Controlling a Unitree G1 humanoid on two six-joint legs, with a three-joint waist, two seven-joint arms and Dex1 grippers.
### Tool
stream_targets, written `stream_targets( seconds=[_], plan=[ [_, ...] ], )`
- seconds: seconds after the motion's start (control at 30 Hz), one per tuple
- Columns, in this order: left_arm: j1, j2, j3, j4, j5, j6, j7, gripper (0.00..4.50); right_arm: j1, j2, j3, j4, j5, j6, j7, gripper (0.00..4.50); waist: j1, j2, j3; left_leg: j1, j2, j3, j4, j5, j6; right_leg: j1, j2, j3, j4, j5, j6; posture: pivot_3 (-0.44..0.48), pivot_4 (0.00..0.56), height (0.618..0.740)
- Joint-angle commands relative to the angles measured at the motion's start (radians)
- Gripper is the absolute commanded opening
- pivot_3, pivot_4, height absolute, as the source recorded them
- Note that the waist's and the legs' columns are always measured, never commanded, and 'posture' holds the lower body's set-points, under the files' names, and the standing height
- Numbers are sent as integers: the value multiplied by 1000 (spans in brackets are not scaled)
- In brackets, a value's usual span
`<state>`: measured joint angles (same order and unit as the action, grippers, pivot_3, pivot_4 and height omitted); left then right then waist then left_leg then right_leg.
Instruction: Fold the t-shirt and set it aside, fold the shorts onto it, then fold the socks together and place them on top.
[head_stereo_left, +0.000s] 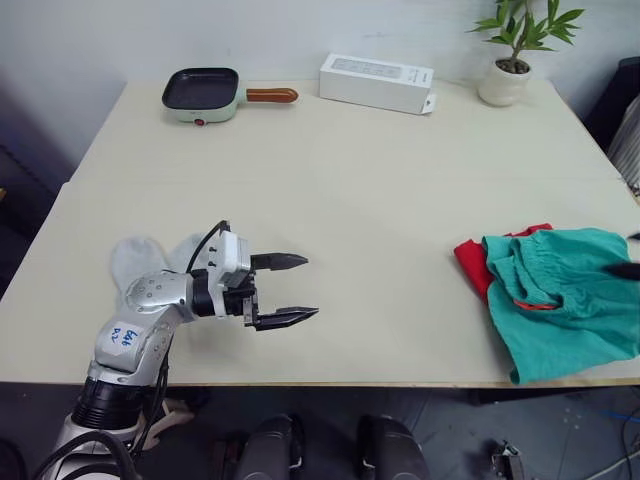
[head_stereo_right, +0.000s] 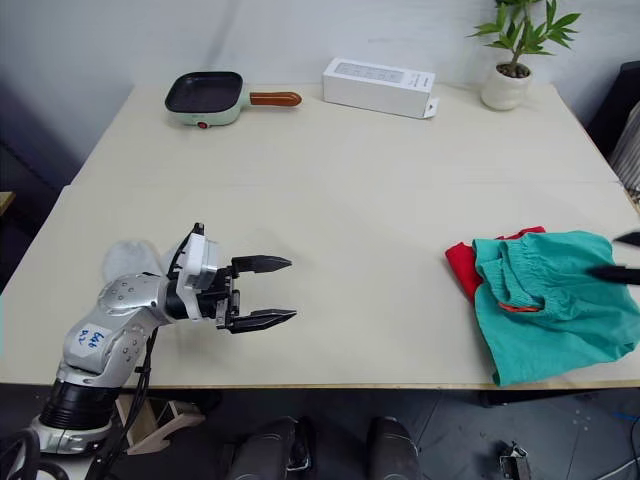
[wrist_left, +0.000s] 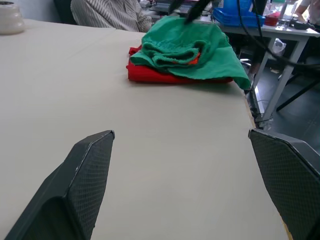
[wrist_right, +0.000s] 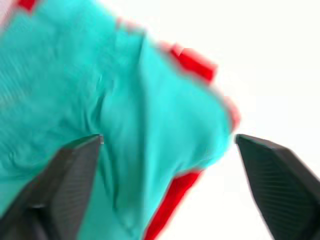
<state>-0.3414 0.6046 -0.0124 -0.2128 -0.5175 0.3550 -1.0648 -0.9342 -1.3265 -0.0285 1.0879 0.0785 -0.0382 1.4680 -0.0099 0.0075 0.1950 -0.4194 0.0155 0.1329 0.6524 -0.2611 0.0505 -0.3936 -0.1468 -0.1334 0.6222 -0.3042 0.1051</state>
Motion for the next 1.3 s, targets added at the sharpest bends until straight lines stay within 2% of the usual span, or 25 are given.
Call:
stream_targets(
  seconds=[0.03,0.1,0.2,0.3,0.37,0.47,0.6,0.7,0.77,0.87,1.0,1.13,1.23,1.3],
  plan=[
    [6,15,38,23,9,-35,-3,4500,81,-36,-99,-167,95,-28,87,4450,-1,0,0,1,0,0,0,0,0,0,0,0,0,0,0,0,150,740],
    [17,23,54,40,7,-44,-7,4500,207,-8,-185,-324,171,-24,82,4450,0,-2,0,2,0,0,0,0,0,1,0,0,0,0,0,0,150,740],
    [34,28,85,54,4,-54,3,4500,420,95,-313,-617,282,29,0,4450,2,-3,0,2,0,1,0,-1,0,2,-1,0,2,0,0,0,150,740],
    [67,32,147,62,15,-97,39,4500,618,290,-383,-1013,430,106,-141,4450,10,-3,0,3,0,0,1,-1,0,2,-1,0,4,0,1,0,150,740],
    [108,36,214,59,15,-128,74,4500,729,423,-379,-1238,518,153,-236,4450,11,-3,0,2,1,-3,0,-1,0,2,-1,2,4,0,1,0,150,740],
    [240,52,376,56,17,-185,123,4500,844,602,-279,-1404,458,120,-377,4450,10,-4,0,1,0,-5,-1,-1,-1,2,-2,4,4,0,1,0,150,740],
    [400,57,543,71,32,-254,166,4500,930,679,-176,-1432,362,17,-382,4450,8,-5,-1,1,-1,-5,-2,-3,0,2,-2,4,2,0,1,0,150,740],
    [549,36,708,96,13,-232,229,4500,942,728,-137,-1372,334,-28,-408,4450,8,-8,-2,2,-1,-4,-1,-4,0,3,-3,5,0,1,1,0,150,740],
    [619,14,820,120,-28,-128,333,4500,937,754,-134,-1335,318,-53,-438,4450,7,-12,-4,3,-1,-4,-2,-6,-3,3,-3,6,0,1,1,0,150,740],
    [730,-11,911,142,-41,-71,381,4500,935,770,-119,-1304,303,-93,-440,4450,7,-13,-5,4,0,-5,-2,-7,-4,3,-3,7,0,1,1,0,150,740],
    [818,-12,950,172,-33,-56,390,4500,949,768,-104,-1306,336,-91,-421,4450,11,-16,-6,6,0,-4,-3,-9,-4,3,-3,7,-1,0,0,0,150,740],
    [836,20,925,76,-78,-1,354,4500,974,738,-120,-1370,431,-26,-387,4450,17,-19,-8,10,1,-6,-5,-14,0,3,-3,8,-4,-2,-4,0,150,740],
    [777,104,870,-28,-103,101,369,4500,991,699,-139,-1437,463,8,-376,4450,19,-22,-10,10,1,-6,-6,-14,0,3,-3,10,-4,-3,-6,0,150,740],
    [713,180,819,-77,-143,264,423,4500,990,675,-124,-1465,468,27,-364,4450,26,-22,-10,10,1,-6,-7,-14,-1,3,-3,12,-4,-3,-6,0,150,740]
  ],
)
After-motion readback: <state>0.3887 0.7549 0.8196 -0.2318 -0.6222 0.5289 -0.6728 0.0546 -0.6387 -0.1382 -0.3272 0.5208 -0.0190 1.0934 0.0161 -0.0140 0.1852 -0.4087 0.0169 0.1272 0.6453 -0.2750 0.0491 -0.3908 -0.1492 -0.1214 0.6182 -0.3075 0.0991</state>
